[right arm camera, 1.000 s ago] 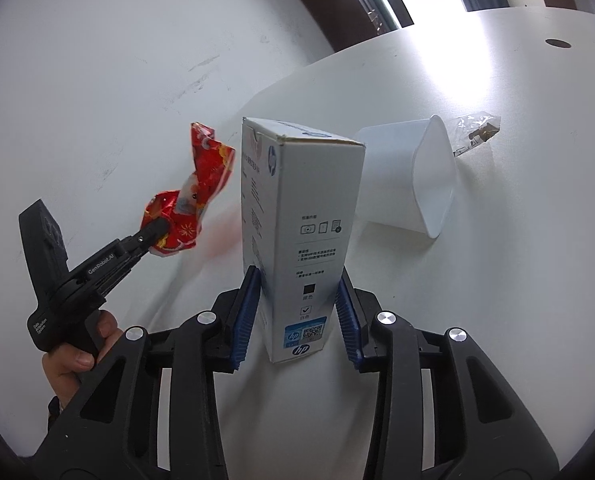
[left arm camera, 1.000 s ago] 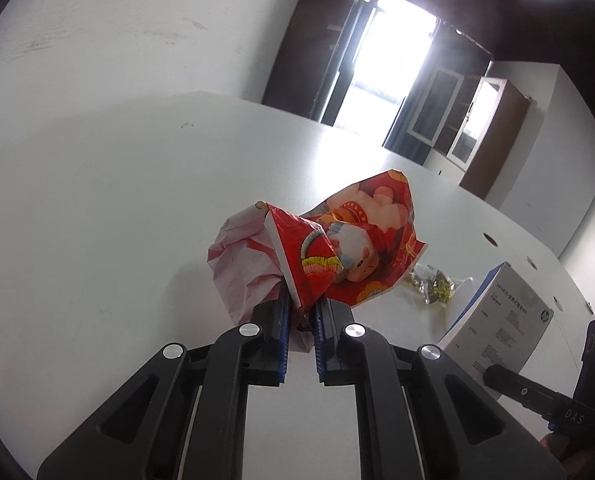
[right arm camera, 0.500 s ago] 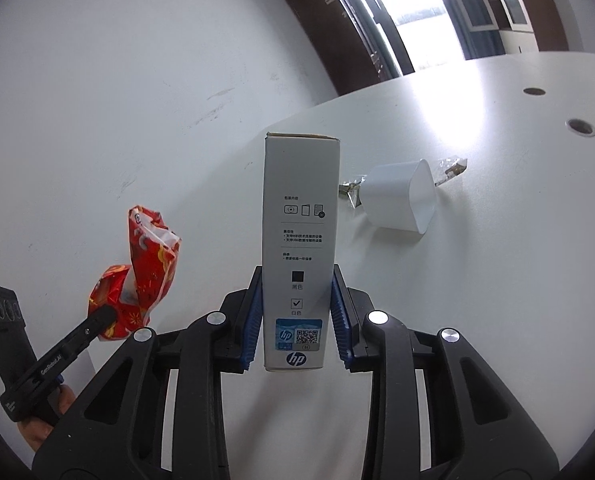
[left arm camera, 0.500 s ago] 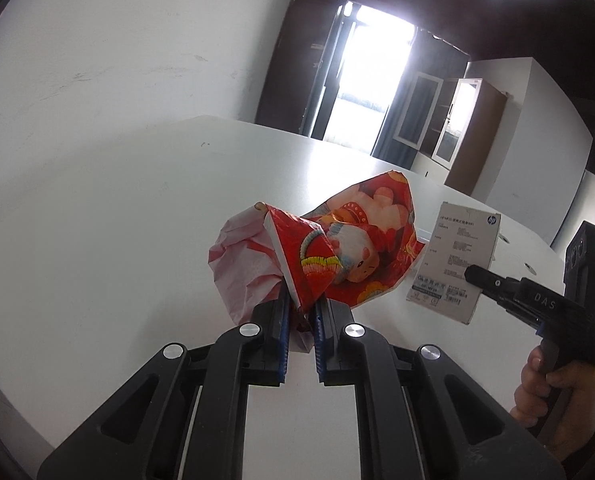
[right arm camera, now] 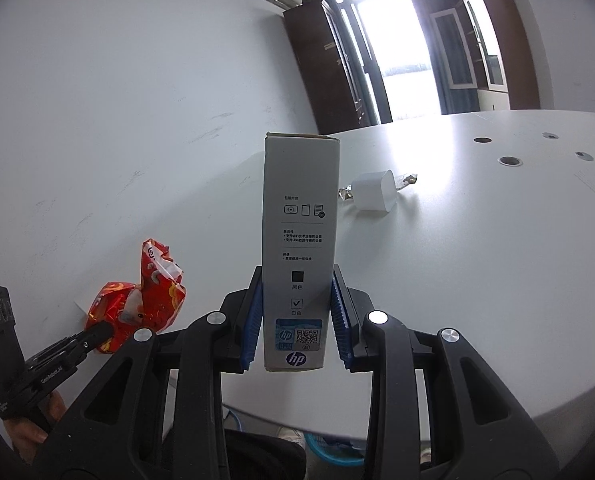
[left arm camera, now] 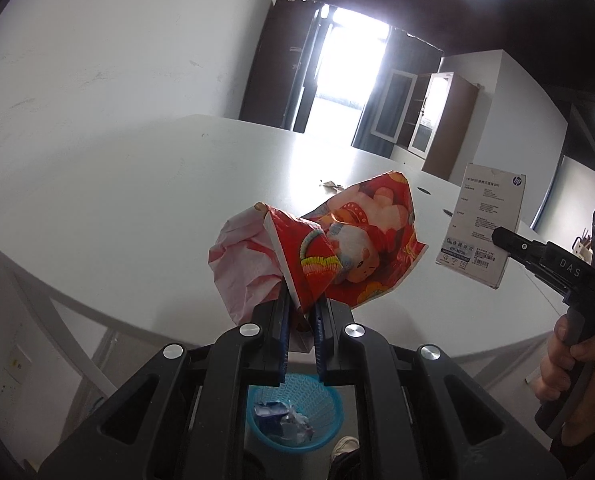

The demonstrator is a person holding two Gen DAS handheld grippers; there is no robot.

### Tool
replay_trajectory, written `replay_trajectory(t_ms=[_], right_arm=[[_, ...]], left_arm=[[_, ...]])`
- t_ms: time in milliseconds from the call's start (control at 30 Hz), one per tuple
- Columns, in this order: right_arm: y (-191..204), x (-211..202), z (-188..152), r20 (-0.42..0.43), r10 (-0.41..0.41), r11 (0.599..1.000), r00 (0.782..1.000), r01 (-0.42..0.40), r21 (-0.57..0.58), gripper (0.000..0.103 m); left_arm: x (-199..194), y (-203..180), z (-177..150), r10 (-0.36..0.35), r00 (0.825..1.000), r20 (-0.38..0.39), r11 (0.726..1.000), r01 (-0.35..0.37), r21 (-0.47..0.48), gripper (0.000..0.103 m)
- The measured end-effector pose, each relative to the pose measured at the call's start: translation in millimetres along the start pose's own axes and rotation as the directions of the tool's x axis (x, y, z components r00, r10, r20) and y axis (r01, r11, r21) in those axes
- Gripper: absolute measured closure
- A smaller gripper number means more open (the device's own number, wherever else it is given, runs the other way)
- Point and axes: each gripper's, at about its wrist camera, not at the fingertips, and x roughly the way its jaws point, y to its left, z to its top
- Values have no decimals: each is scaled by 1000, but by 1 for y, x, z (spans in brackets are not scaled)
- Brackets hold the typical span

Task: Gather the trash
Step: 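Lift the red wrapper and HP box and carry them down over the wastebasket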

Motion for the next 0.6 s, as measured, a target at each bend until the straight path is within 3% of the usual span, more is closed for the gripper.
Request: replay_trajectory(t_ms=[133, 267, 400, 600], right_arm=[[12, -26, -25, -2, -19, 999, 1000, 19, -31, 74], [14, -41, -42, -35, -20, 999, 999, 18, -51, 74], [23, -63, -54, -36, -32, 992, 999, 27, -125, 74], [28, -86, -82, -69, -24, 989, 997, 13, -149, 74]], left_arm=[[-18, 6, -22, 17, 1000, -22, 1000, -17, 12, 94], [-32, 8, -44, -34, 995, -98, 999, 36, 25, 94], [-45, 7, -53, -49, 991, -121, 997, 56, 59, 94], [-51, 7, -70, -40, 985, -169, 994, 56, 93, 94]])
